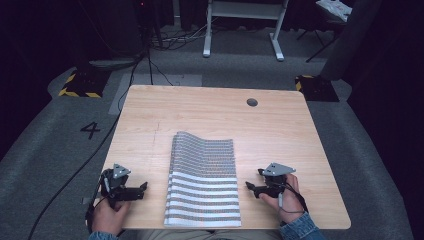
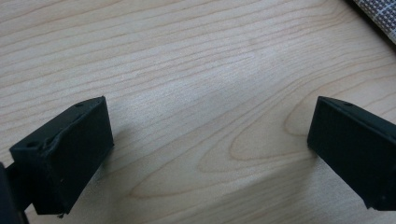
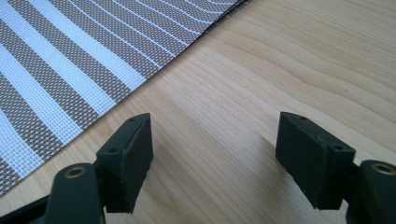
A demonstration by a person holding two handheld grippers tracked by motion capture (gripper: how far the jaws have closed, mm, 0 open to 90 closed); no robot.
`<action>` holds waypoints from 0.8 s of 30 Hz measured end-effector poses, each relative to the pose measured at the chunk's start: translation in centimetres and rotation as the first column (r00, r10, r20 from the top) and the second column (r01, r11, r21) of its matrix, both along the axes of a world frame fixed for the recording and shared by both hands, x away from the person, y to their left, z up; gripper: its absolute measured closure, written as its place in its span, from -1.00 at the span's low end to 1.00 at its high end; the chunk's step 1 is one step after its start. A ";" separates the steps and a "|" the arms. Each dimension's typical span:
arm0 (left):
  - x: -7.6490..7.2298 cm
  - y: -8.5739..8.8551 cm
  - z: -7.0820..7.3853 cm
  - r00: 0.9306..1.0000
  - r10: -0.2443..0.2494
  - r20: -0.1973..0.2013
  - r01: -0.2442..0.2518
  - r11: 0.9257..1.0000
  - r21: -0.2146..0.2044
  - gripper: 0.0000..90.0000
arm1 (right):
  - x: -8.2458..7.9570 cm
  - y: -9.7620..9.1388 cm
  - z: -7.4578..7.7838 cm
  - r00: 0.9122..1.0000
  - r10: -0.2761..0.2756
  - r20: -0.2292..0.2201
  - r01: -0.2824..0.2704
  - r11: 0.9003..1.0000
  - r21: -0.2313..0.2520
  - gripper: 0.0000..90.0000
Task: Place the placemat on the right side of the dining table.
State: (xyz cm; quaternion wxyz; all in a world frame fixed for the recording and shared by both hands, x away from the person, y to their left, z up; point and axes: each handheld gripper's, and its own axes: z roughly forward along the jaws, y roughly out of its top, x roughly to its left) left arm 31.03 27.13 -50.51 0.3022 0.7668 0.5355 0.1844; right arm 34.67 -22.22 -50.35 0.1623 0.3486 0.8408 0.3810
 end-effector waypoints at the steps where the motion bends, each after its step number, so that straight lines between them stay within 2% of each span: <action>1: 0.0 0.0 0.0 1.000 -0.002 0.001 0.002 1.000 -0.002 -0.99 | 0.0 0.1 0.0 1.000 -0.007 0.000 0.007 1.000 0.002 -0.38; 5: 0.1 0.1 0.0 1.000 -0.009 0.002 0.009 1.000 0.001 -0.99 | -0.1 0.2 0.1 1.000 -0.015 -0.010 0.015 1.000 -0.007 -0.34; 7: 0.1 0.2 0.0 1.000 -0.015 0.000 0.015 1.000 0.004 -0.99 | -0.1 0.5 0.5 1.000 -0.002 -0.028 0.001 1.000 -0.028 -0.17; 9: 0.1 0.2 0.0 1.000 -0.018 -0.001 0.018 1.000 0.005 -0.99 | -0.1 0.6 0.6 0.999 0.006 -0.035 -0.007 0.999 -0.034 -0.12; 12: 0.1 0.2 0.0 1.000 -0.022 -0.001 0.022 1.000 0.004 -0.99 | -0.2 1.1 1.1 0.996 0.048 -0.070 -0.052 0.997 -0.052 -0.01; 13: 0.1 0.2 0.0 1.000 -0.022 -0.001 0.022 1.000 0.004 -0.99 | -0.2 1.1 1.1 0.996 0.048 -0.070 -0.052 0.997 -0.052 -0.01; 14: 0.1 0.2 0.0 1.000 -0.021 -0.002 0.021 1.000 0.003 -0.99 | -0.3 1.6 1.4 0.990 0.093 -0.102 -0.097 0.995 -0.031 -0.01; 16: 0.1 0.2 0.0 1.000 -0.021 -0.001 0.021 1.000 0.005 -0.99 | -0.5 2.1 2.0 0.984 0.126 -0.124 -0.130 0.991 -0.027 -0.01; 19: 0.2 0.2 0.1 1.000 -0.022 -0.003 0.022 1.000 0.004 -0.99 | -0.6 2.4 2.7 0.984 0.137 -0.116 -0.141 0.990 -0.021 0.02; 20: 0.2 0.2 0.0 1.000 -0.021 -0.002 0.022 1.000 0.004 -0.99 | -0.7 2.8 3.4 0.984 0.144 -0.101 -0.147 0.989 -0.022 0.02; 22: 0.2 0.2 0.1 1.000 -0.022 -0.002 0.022 1.000 0.004 -0.99 | -0.7 3.0 3.7 0.984 0.148 -0.095 -0.149 0.989 -0.011 0.00; 23: 0.2 0.2 0.1 1.000 -0.023 -0.003 0.023 1.000 0.003 -0.99 | -0.7 3.5 4.3 0.983 0.156 -0.099 -0.155 0.988 0.019 -0.06; 24: 0.2 0.2 0.0 1.000 -0.021 -0.001 0.021 1.000 0.002 -0.99 | -0.7 3.7 4.6 0.982 0.162 -0.097 -0.161 0.987 0.017 -0.08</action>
